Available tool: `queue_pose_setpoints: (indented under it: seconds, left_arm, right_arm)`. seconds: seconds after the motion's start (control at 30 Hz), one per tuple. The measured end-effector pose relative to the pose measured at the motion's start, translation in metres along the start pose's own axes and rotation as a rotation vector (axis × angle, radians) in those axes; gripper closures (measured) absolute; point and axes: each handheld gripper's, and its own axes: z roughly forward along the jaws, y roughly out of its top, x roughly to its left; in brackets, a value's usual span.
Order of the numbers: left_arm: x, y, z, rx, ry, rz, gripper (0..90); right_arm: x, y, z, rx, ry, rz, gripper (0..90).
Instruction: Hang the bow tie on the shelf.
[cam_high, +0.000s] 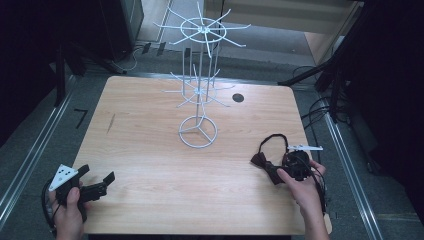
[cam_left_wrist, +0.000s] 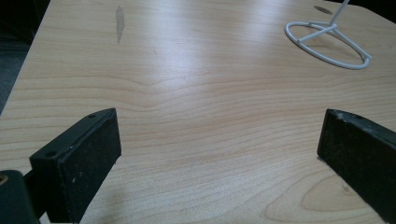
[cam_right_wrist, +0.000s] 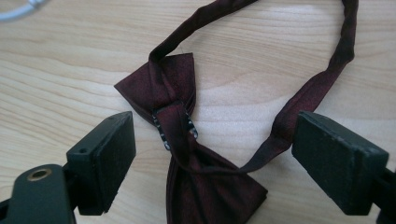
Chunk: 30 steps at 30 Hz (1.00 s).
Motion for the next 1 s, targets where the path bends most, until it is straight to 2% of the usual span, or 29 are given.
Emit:
queue_pose_setpoints:
  seconds: [0.1,0.13,0.17,0.3,0.33,0.37,0.57,0.63,0.67,0.73,0.77,1.0]
  left_arm:
    - [0.0,0.0,0.0,0.0,0.002,0.002,0.2]
    - [0.0,0.0,0.0,0.0,0.002,0.002,0.2]
    - [0.0,0.0,0.0,0.0,0.002,0.002,0.2]
    - [0.0,0.0,0.001,0.003,-0.001,0.003,0.2]
    - [0.0,0.0,0.001,0.003,-0.001,0.003,0.2]
    - [0.0,0.0,0.001,0.002,-0.001,0.003,0.2]
    - [0.0,0.0,0.001,0.004,-0.002,0.002,0.2]
    - [0.0,0.0,0.001,0.005,-0.002,0.002,0.2]
    - [0.0,0.0,0.001,0.005,-0.002,0.002,0.2]
    - [0.0,0.0,0.001,0.006,-0.002,0.002,0.2]
    - [0.0,0.0,0.001,0.006,-0.002,0.001,0.2]
    - [0.0,0.0,0.001,0.007,-0.002,0.001,0.2]
  right_arm:
    - [0.007,0.006,0.004,0.046,-0.03,-0.021,14.7]
    - [0.01,0.009,0.006,0.077,-0.041,-0.032,17.3]
    - [0.01,0.009,0.006,0.077,-0.041,-0.032,17.3]
    - [0.019,0.012,0.013,0.128,-0.047,-0.072,26.8]
    - [0.019,0.012,0.013,0.128,-0.047,-0.072,26.8]
    - [0.023,0.012,0.016,0.145,-0.061,-0.087,31.8]
    - [0.025,0.01,0.019,0.154,-0.077,-0.111,47.6]
    - [0.026,0.01,0.02,0.16,-0.067,-0.128,54.5]
    - [0.027,0.009,0.021,0.165,-0.056,-0.139,62.6]
    - [0.028,0.008,0.022,0.171,-0.052,-0.148,65.9]
    - [0.028,0.007,0.022,0.164,-0.065,-0.17,72.7]
    - [0.029,0.003,0.021,0.131,-0.066,-0.218,74.0]
